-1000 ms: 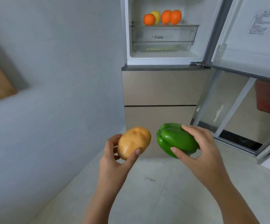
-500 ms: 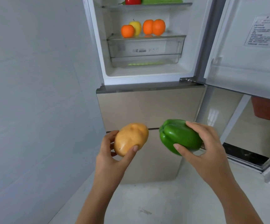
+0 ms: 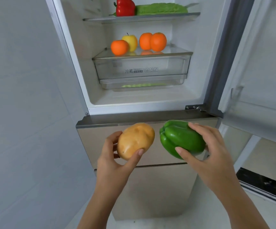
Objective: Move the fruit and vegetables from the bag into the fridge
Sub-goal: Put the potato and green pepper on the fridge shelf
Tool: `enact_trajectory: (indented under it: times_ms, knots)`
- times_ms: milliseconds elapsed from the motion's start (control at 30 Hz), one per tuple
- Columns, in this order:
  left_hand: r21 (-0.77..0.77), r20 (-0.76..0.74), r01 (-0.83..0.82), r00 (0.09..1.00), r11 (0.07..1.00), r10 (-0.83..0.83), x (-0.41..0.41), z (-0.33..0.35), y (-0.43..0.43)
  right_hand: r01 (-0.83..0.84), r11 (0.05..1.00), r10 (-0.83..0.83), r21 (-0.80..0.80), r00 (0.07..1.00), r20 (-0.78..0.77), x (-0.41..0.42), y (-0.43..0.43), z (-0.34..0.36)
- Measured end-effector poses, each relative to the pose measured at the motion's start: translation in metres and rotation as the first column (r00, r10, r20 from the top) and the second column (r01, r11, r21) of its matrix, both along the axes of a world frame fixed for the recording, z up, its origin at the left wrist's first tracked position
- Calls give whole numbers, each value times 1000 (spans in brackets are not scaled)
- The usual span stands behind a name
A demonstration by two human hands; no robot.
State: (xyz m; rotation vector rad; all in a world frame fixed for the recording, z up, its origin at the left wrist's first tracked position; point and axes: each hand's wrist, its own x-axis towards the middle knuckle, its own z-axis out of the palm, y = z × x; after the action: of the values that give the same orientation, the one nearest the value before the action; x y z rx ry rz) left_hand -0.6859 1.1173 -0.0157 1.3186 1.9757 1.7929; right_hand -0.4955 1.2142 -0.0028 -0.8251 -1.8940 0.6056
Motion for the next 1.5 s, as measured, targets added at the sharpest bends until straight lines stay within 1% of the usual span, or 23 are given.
enact_trajectory:
  times_ms: [233, 300, 433, 633, 733, 900, 1000, 1133, 1233, 1300, 1400, 1500]
  knots:
    - [80, 18, 43, 999, 996, -44, -51, 28, 81, 25, 995, -26, 96, 1000, 5, -53, 73, 19]
    - [117, 1, 65, 998, 991, -65, -69, 43, 105, 39, 993, -38, 111, 999, -13, -72, 94, 31]
    - [211, -63, 93, 995, 973, -82, -106, 81, 154, 66, 974, -61, 219, 998, -29, -110, 133, 65]
    - [315, -139, 83, 989, 945, -41, -152, 121, 206, 114, 931, -97, 347, 993, -66, -152, 182, 111]
    - [354, -189, 69, 982, 933, 0, -167, 143, 222, 109, 910, -78, 401, 993, -91, -166, 198, 133]
    - [426, -238, 54, 970, 903, 54, -184, 186, 249, 126, 901, -56, 415, 983, -176, -185, 230, 172]
    - [445, -283, 56, 956, 894, 81, -190, 207, 264, 134, 877, -47, 461, 980, -196, -198, 251, 195]
    - [439, -293, 15, 947, 898, 128, -203, 237, 288, 154, 827, -57, 541, 980, -193, -213, 281, 224]
    - [385, -312, -24, 938, 923, 154, -217, 258, 303, 196, 825, -118, 530, 977, -177, -218, 309, 245]
    - [334, -325, -10, 938, 943, 125, -227, 269, 314, 188, 844, -149, 502, 982, -116, -223, 328, 259]
    - [237, -336, 41, 941, 971, 42, -238, 280, 333, 131, 858, -158, 497, 987, 13, -233, 357, 277]
    - [124, -393, 70, 920, 990, -15, -244, 291, 347, 57, 859, -154, 509, 977, 149, -238, 381, 291]
